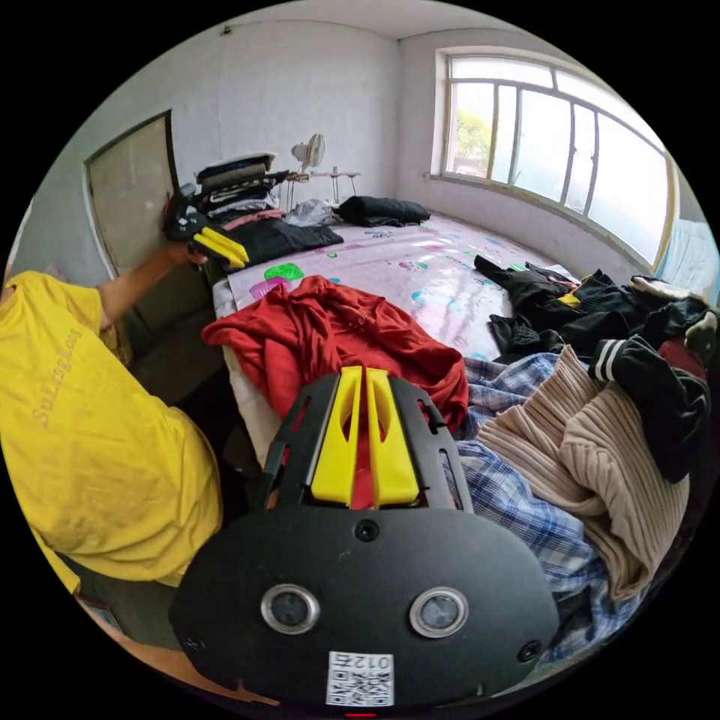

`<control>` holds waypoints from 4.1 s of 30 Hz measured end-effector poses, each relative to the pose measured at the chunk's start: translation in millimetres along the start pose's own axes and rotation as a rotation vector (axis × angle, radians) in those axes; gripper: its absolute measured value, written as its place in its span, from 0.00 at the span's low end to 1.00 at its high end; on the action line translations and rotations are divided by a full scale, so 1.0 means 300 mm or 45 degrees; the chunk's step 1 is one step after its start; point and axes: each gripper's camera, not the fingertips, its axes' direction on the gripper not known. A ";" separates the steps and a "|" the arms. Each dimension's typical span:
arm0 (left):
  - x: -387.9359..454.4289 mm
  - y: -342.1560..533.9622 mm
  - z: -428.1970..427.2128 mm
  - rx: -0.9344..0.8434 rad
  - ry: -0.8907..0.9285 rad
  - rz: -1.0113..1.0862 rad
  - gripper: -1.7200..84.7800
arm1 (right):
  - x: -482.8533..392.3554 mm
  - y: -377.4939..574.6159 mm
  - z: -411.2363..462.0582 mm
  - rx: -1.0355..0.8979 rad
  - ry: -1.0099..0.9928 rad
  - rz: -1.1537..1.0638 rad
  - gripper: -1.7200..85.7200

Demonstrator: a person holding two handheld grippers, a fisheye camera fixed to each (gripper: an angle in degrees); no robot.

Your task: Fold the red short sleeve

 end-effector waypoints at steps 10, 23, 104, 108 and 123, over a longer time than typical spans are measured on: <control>0.502 -0.555 0.442 -0.152 0.006 0.518 0.14 | 0.038 0.070 -0.037 0.158 -0.094 0.106 0.03; 0.267 -0.175 0.125 -0.171 -0.057 0.085 0.05 | 0.127 0.268 -0.071 -0.147 0.154 0.146 0.04; -0.493 1.124 -0.959 0.872 -0.430 -0.605 0.02 | -0.124 -0.683 -0.746 0.588 0.375 -0.227 0.03; -0.323 1.217 -1.160 1.015 -0.573 -0.555 0.02 | -0.215 -0.629 -0.935 0.757 0.334 -0.248 0.03; 0.232 1.524 -1.470 1.166 -1.033 -0.478 0.02 | -0.364 -0.310 -1.270 1.153 0.278 -0.335 0.03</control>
